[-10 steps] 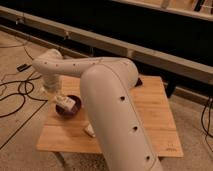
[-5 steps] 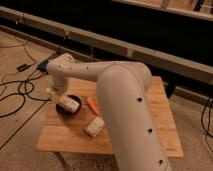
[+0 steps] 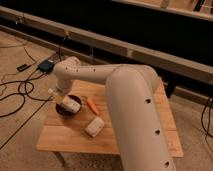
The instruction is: Place the bottle in the ceramic bowl
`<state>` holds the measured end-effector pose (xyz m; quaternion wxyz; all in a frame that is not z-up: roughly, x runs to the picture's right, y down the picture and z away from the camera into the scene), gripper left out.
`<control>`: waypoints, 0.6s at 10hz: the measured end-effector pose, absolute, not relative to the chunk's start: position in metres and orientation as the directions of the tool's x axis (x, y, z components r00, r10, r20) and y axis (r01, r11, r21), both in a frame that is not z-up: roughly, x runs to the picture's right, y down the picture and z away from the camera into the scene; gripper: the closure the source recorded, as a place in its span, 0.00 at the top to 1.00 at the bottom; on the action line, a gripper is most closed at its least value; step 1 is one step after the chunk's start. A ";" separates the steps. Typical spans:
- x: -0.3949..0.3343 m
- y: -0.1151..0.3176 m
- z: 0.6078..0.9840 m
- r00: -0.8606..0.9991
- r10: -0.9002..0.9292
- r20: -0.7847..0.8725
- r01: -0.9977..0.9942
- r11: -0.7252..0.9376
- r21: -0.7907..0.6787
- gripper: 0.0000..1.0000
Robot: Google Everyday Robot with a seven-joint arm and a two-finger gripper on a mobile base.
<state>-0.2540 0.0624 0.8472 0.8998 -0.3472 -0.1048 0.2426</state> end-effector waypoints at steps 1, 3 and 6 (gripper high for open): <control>-0.253 0.063 0.847 0.860 0.510 0.024 -0.362 0.641 -0.676 0.80; -0.249 0.065 0.848 0.858 0.513 0.024 -0.363 0.640 -0.677 0.80; -0.246 0.065 0.848 0.856 0.516 0.026 -0.365 0.639 -0.677 0.80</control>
